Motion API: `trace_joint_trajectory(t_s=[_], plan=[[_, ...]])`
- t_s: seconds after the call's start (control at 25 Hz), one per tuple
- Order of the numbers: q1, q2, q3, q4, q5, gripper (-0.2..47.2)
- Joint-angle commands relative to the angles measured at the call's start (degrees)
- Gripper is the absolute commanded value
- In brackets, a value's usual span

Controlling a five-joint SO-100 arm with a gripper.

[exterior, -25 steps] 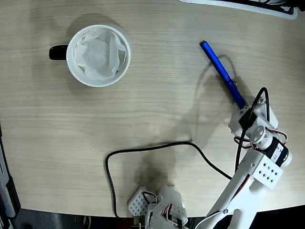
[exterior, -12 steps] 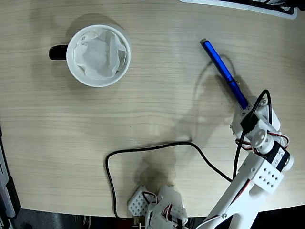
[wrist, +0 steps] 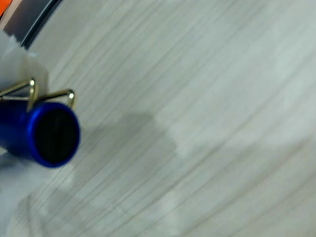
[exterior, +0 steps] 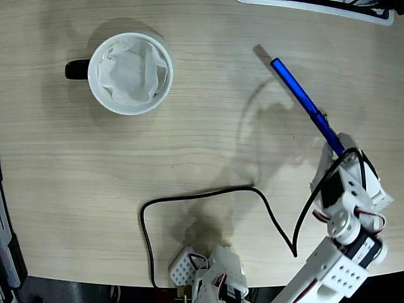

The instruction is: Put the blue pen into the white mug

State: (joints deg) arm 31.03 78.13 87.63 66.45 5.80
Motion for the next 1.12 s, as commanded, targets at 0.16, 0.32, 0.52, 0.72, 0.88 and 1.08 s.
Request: trace_joint_trajectory(t_s=[0.16, 0.32, 0.52, 0.72, 0.88, 1.08], plan=[[-0.5, 14.5, 8.0, -6.1, -17.1, 0.1], [-0.7, 19.8, 9.7, -9.5, -28.3, 0.1], [-2.0, 26.0, 9.7, -18.2, -44.0, 0.1], [-4.7, 31.3, 10.5, -30.0, -57.2, 0.1], [-6.9, 36.7, 15.9, -39.9, -66.5, 0.1], [-12.2, 42.7, 25.4, -53.2, -76.2, 0.1]])
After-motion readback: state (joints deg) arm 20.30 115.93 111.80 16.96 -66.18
